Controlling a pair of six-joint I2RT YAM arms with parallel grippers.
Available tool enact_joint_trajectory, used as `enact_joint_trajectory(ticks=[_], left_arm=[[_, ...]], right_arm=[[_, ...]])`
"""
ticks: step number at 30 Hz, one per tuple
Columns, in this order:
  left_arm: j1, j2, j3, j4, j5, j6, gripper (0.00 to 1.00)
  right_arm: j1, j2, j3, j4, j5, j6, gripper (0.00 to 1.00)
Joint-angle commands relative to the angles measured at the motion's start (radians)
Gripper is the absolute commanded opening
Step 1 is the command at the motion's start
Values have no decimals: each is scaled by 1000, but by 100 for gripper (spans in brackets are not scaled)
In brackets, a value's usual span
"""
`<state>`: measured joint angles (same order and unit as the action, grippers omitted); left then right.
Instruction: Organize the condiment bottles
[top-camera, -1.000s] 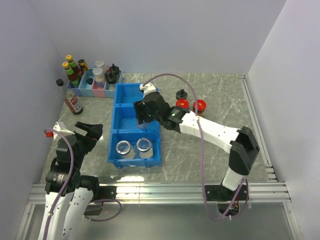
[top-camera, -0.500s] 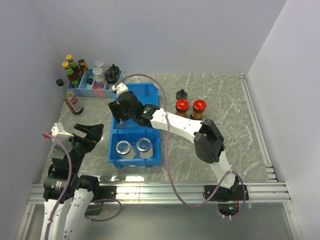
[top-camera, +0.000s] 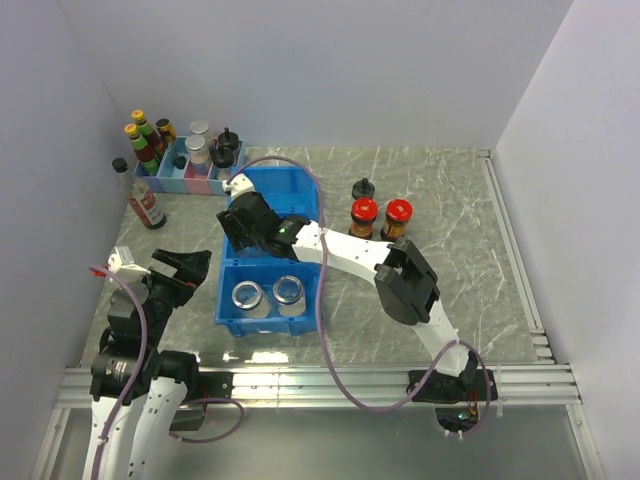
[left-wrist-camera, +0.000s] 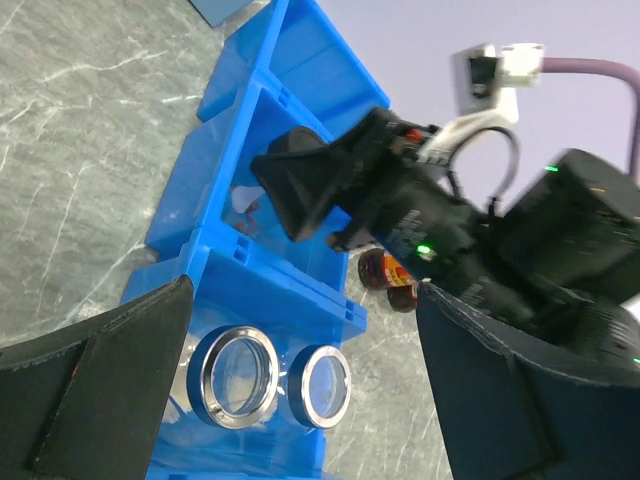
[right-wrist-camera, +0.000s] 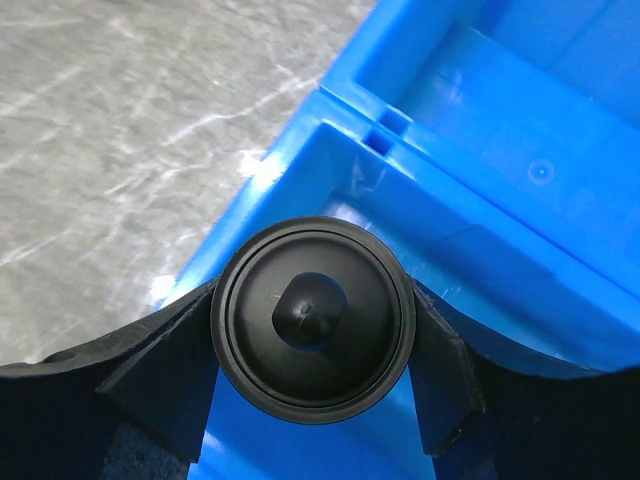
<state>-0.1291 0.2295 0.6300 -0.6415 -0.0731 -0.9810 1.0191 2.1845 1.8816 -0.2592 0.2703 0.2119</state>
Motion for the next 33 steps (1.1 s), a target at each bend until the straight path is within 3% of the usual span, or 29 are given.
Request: enact_joint_trajectory(ticks=[1,8,11,12,14,17,24,33], left_arm=[[-3,-10,-6,48,24,-7,99],[-3,-13,-16,49,24,-13,99],[-3,-15,-23,54,30,-18,99],[-3,-15,-24,54,32,-18,99],[-3,-13,-26,54,32,-18,99],[-1,-15,-19,46,24,-16,99],[-3,-16,-13,43,18,-15,99],[-3,-12,4,36,1,-5,99]], right_arm=[[6,35,44,54,69,4,0],[6,54,17,64,112,20,4],[6,64,34,43,104,26,32],[6,70,49,35,102,27,51],[6,80,76,-4,92,35,78],[9,64,85,-25,83,44,92],[13,-81,-18,-12,93,52,98],[-20,-284,-21,-199,158,78,99]])
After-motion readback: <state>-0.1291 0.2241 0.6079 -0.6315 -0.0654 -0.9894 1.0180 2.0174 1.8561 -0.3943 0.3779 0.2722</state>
